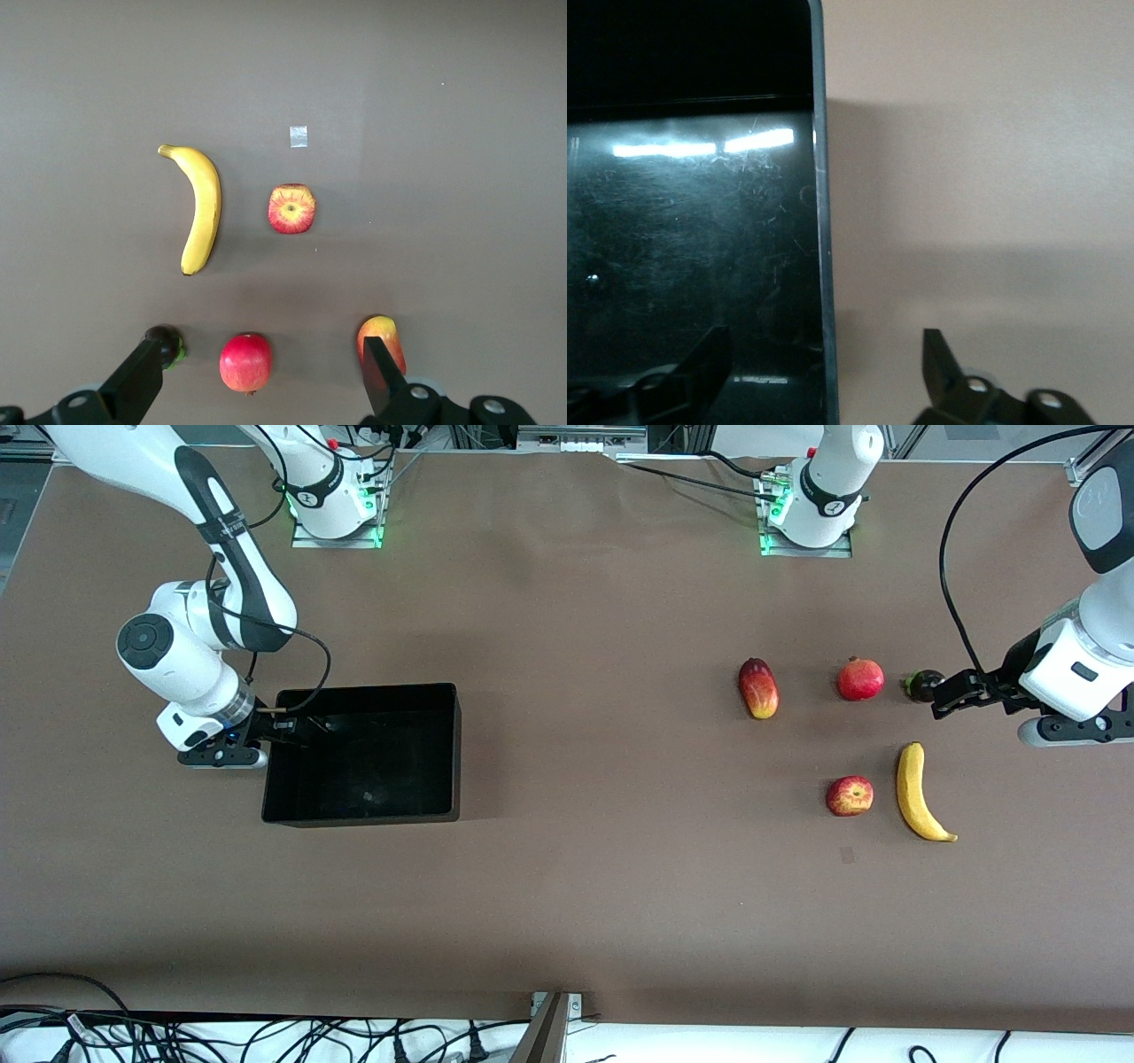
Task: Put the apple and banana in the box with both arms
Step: 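Slide the box with the right gripper while the left gripper reaches the apple, then grasp the red-yellow apple with the left gripper and lift it, then carry the apple with the left gripper while the right gripper retracts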
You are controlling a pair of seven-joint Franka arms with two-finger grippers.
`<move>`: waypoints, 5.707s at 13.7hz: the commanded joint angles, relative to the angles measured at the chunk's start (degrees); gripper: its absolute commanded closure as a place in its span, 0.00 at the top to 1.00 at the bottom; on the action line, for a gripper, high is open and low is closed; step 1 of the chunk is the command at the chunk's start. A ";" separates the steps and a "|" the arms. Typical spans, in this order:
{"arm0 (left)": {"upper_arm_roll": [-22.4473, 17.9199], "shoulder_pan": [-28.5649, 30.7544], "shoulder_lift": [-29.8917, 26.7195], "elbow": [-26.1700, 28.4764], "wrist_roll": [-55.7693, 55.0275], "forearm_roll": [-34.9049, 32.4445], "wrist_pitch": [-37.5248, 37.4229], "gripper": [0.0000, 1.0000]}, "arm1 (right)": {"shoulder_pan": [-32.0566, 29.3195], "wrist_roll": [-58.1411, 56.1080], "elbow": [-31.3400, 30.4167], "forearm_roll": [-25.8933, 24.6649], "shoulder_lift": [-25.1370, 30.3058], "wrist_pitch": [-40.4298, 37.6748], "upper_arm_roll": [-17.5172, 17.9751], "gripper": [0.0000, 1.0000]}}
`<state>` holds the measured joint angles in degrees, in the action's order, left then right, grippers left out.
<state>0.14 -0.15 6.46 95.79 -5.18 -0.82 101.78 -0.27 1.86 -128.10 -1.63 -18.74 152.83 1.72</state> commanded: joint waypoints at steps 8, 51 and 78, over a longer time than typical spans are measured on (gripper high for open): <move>-0.14 0.06 0.39 0.28 -0.10 1.79 0.88 1.00 | 0.10 -0.89 0.83 -0.74 -1.12 1.15 0.12 0.00; 3.02 -5.56 21.84 -9.47 -24.14 5.21 6.95 0.00 | 42.90 47.45 47.51 -0.65 -29.78 -8.43 -0.40 0.00; 5.66 -28.42 33.18 -0.78 -50.28 3.55 26.63 0.00 | 22.86 12.33 47.68 7.87 -0.17 -58.06 -14.80 1.00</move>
<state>5.05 -28.20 40.43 93.86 -55.27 4.21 127.93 22.24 20.12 -79.33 5.28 -21.76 98.95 -10.15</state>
